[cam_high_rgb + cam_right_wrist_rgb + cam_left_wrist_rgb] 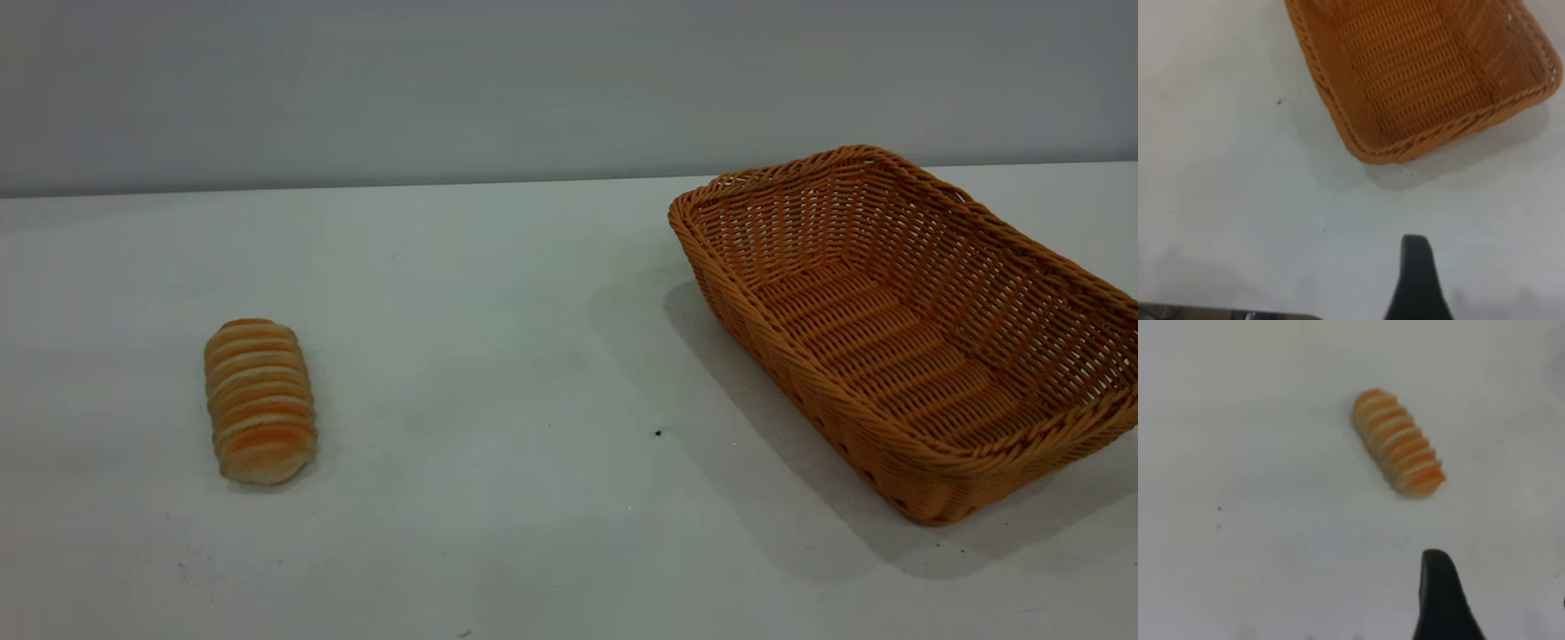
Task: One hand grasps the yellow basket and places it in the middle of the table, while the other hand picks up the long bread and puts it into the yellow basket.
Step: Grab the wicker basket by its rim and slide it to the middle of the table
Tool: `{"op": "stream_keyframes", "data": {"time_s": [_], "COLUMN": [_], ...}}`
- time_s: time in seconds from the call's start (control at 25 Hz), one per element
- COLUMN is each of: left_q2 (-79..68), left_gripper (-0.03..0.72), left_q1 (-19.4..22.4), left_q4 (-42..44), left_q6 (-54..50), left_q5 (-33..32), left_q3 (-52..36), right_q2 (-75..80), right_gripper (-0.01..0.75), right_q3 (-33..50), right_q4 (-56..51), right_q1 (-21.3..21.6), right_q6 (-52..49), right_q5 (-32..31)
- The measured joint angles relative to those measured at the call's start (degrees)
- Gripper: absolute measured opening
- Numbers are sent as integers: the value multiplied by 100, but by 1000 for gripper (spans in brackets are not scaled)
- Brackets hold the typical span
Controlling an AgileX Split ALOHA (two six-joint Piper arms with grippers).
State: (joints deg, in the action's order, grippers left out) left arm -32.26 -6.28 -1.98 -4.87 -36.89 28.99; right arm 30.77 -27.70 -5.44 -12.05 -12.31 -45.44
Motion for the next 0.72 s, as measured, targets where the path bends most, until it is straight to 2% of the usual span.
{"op": "stream_keyframes", "data": {"time_s": [0.32, 0.72], "left_q2": [-1715, -1843], "left_gripper": [490, 490], "left_q1": [0, 0], "left_q4": [-150, -396], "left_q6": [-18, -18], "left_q5": [538, 709], "left_q3": [0, 0], "right_q2": [2300, 4364], "right_gripper": [556, 556], "right_q3": [0, -51], "right_q4": [-83, -829], "right_q1": [0, 0], "right_q6": [-436, -652], "right_q5": [1442, 2801]}}
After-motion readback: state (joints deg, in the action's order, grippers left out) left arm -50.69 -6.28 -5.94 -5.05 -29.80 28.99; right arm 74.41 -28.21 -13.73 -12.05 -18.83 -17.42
